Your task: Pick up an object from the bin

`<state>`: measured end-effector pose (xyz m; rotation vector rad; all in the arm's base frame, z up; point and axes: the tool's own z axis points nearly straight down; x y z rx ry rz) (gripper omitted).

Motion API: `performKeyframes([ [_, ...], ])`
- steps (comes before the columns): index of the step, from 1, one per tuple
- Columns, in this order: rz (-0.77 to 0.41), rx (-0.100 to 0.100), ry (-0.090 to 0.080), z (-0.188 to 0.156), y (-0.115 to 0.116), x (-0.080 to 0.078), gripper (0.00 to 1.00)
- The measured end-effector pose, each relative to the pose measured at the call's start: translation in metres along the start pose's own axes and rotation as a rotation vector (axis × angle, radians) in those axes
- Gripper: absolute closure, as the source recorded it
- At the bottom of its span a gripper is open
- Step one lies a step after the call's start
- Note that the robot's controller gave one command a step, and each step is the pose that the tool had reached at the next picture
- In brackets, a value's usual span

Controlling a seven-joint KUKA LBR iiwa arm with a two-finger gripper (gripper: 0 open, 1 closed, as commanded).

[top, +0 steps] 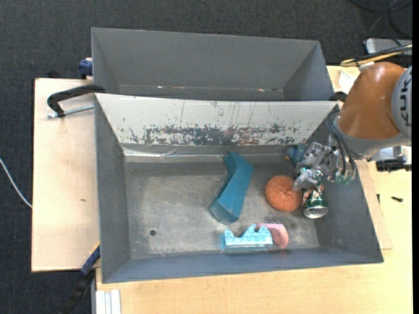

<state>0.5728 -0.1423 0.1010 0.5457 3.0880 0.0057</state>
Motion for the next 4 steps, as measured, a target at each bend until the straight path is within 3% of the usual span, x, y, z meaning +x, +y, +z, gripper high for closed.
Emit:
performKeyframes([
  [4,0.001,0.002,0.0,-0.048,0.0,-0.001,1.0],
])
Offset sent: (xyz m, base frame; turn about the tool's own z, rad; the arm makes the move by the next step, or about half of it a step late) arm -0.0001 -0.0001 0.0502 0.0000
